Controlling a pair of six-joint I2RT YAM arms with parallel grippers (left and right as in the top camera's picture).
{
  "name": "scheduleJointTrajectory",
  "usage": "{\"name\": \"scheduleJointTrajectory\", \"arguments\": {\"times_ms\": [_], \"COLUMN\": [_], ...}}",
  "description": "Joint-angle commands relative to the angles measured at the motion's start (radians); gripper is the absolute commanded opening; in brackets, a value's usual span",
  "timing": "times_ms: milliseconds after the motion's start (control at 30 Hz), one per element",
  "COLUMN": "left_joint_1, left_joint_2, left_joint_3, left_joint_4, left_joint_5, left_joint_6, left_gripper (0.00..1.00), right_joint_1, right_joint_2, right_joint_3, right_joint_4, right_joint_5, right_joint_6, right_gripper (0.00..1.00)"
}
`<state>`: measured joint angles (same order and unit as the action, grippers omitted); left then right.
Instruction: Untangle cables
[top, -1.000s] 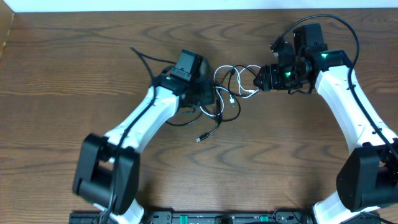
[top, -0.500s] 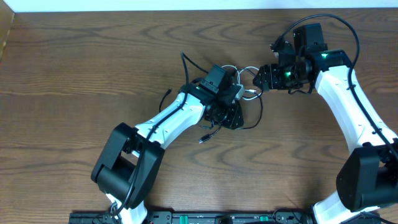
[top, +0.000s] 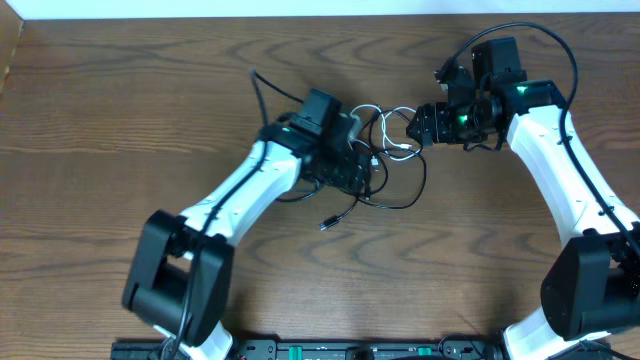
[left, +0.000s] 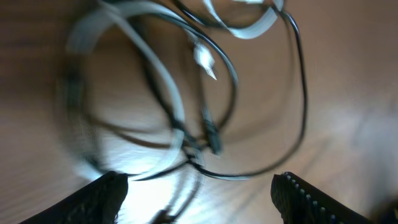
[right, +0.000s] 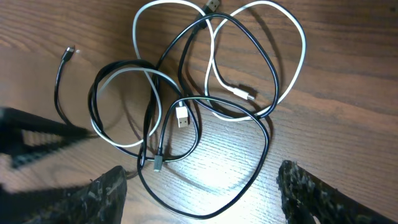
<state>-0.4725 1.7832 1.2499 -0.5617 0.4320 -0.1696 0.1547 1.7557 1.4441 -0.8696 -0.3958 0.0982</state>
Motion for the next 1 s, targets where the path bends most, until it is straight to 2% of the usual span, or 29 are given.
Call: {"name": "scheduleJointTrajectory", "arguments": {"times_ms": [0, 267, 367, 600, 733, 967], "left_joint_1": [0.032, 0.037, 0.037, 0.037, 0.037, 0.037], "left_joint_2": [-0.008, 0.121, 0.154, 0.149, 0.097, -0.135], "left_joint_3": [0.025, 0.023, 0.024, 0.024, 0.026, 0.026], "left_joint_4": [-0.005, 0.058, 0.105, 0.164, 0.156, 0.156], "left_joint_5": [-0.172, -0.209, -0.209, -0.208, -0.159, 0.006], "left_joint_6": [-0.087, -0.151, -0.151, -0.151, -0.150, -0.150], "left_gripper": [0.79, 0.70, 0.60, 0.07, 0.07, 0.07], "right_joint_1": [0.003, 0.003, 0.003, 0.005, 0.005, 0.004], "right_joint_2": [-0.007, -0.007, -0.007, -0.007, -0.007, -0.007], "right_joint_3": [-0.001, -0.001, -0.001, -0.001, -0.001, -0.001], "right_joint_4": [0.003, 0.002, 0.002, 0.002, 0.002, 0.013], "right_joint_5": [0.000, 0.001, 0.000, -0.003, -0.007, -0.069], "right_joint_6": [0.002, 0.002, 0.002, 0.010, 0.010, 0.004], "right_gripper": [0.74, 0.74, 0.74, 0.74, 0.74, 0.73]}}
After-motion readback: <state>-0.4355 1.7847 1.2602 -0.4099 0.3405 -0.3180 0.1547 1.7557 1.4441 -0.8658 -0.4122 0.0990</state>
